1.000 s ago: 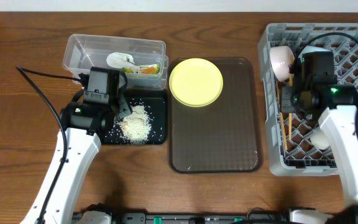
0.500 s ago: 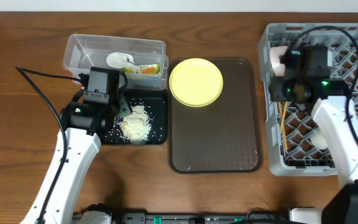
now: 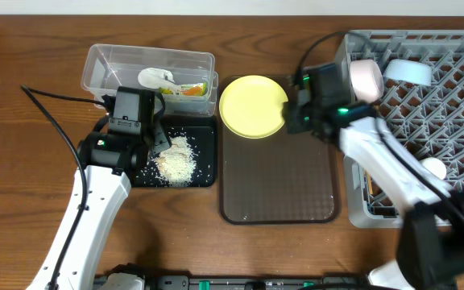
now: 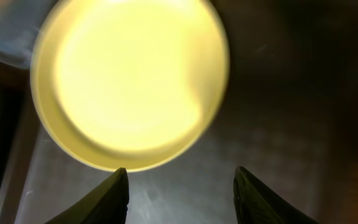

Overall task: Sort waste into correct bins and load items into the dishwasher rack
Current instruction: 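Reach the right gripper to the yellow plate and grip its rim, then lift the yellow plate with the right gripper and stand it in the rack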

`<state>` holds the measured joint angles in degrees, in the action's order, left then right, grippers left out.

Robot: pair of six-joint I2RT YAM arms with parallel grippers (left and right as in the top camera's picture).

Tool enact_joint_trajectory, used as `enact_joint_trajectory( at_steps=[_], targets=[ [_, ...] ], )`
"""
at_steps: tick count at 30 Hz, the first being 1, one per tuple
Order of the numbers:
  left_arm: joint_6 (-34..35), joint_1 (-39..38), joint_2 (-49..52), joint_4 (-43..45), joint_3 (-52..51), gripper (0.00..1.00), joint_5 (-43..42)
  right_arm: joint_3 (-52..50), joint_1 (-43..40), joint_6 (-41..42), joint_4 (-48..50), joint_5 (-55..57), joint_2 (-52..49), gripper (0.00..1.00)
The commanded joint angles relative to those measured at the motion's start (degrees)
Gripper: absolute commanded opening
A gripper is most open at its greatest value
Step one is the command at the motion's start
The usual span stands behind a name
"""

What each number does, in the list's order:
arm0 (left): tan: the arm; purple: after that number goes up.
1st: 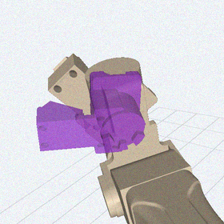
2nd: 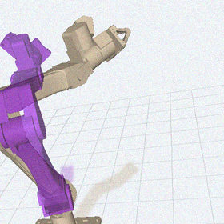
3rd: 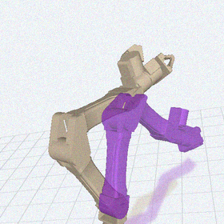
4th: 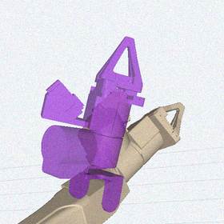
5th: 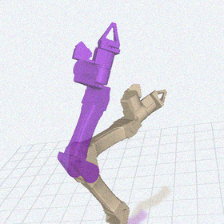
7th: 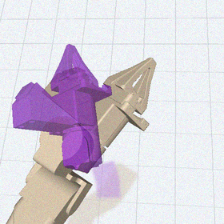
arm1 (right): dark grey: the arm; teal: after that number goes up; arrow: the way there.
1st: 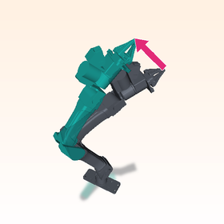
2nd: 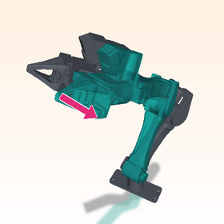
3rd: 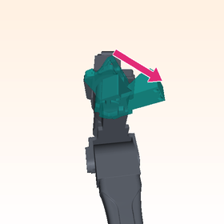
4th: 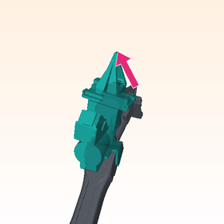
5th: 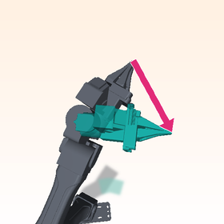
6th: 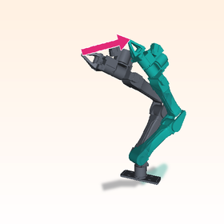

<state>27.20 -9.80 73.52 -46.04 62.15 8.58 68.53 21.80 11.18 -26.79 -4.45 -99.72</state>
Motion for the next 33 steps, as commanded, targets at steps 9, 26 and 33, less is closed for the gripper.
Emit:
enact_joint_trajectory(
  at_steps=[9, 26, 33],
  targets=[
    [0.3, 0.3, 0.3, -0.1, 0.0, 0.64, 0.9, 0.3, 3.7, 15.9, 6.3, 4.7, -13.9, 0.34],
    [0.3, 0.3, 0.3, -0.4, 0.0, 0.64, 0.9, 0.5, -10.8, -1.9, -7.5, 17.2, 14.8, 0.01],
    [0.4, 0.3, 0.3, -0.4, 0.0, 0.64, 0.9, 0.5, -22.3, -20.5, -11.2, 24.9, 23.8, 0.01]
  ],
)
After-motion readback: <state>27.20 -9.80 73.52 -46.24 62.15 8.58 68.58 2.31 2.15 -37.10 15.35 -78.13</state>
